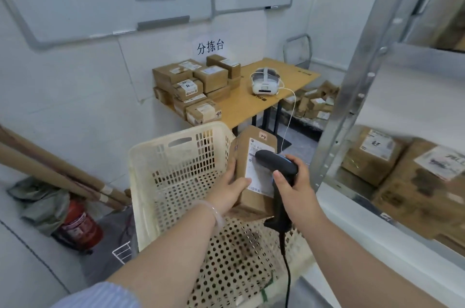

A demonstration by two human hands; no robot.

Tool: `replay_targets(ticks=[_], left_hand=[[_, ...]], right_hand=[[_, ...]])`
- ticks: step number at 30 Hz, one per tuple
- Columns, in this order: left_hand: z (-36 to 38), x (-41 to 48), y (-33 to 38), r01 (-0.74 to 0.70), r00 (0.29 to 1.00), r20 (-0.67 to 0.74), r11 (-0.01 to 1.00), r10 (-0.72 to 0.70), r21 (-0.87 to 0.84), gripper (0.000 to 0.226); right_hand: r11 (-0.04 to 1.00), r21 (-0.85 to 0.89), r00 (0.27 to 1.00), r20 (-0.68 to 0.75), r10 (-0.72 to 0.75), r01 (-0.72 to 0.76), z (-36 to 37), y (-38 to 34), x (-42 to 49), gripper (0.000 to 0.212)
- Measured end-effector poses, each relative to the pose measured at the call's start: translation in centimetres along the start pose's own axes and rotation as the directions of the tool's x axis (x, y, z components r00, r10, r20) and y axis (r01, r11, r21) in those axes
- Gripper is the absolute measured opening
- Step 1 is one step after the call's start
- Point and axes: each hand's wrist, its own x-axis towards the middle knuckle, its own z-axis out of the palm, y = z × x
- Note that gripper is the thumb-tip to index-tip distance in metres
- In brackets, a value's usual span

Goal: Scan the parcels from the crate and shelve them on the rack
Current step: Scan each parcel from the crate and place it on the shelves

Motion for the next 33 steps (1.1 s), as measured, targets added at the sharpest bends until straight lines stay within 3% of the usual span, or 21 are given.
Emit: replay_targets(ticks=[4, 9, 12, 15, 22, 27, 33], left_hand=[[3.5, -0.2, 1.1, -0.113, 0.993, 0.052, 0.976, 0.105, 0.185, 0.071], [8.0, -1.0, 2.5, -0.294, 0.953, 0.185, 0.888, 0.241, 0.354, 0.1], [11.8, -1.9, 3.5, -0.397, 0.912, 0.272, 0.828, 0.307, 0.395, 0.091], [16.2, -3.0, 4.4, -0.448, 0.887, 0.286, 0.829, 0.363, 0.336, 0.084], [25.1, -5.4, 6.0, -0.548, 0.828, 0.318, 0.786, 0.462, 0.286, 0.105], [29.4, -6.7, 6.7, -0.635, 0.764, 0.344, 0.731, 0.546, 0.25, 0.105], [31.1, -7.8, 7.4, -0.616, 0.775, 0.349, 0.753, 0.526, 0.231, 0.111]], right_hand=[[0.999, -0.006, 0.997, -0.061, -0.036, 0.036, -3.8, -0.1, -0.4, 0.039], [0.996, -0.003, 0.989, -0.117, -0.087, 0.087, -9.5, -0.6, -1.8, 0.037], [0.992, -0.05, 0.981, -0.145, -0.125, 0.118, -13.5, -1.1, -3.2, 0.042], [0.985, -0.091, 0.967, -0.196, -0.164, 0.149, -17.7, -1.3, -4.9, 0.045], [0.981, -0.09, 0.921, -0.341, -0.191, 0.17, -26.4, -0.6, -8.6, 0.045], [0.98, -0.068, 0.9, -0.387, -0.2, 0.188, -30.1, -0.2, -11.0, 0.046], [0.978, -0.073, 0.868, -0.451, -0.208, 0.196, -31.9, 0.0, -12.7, 0.044]])
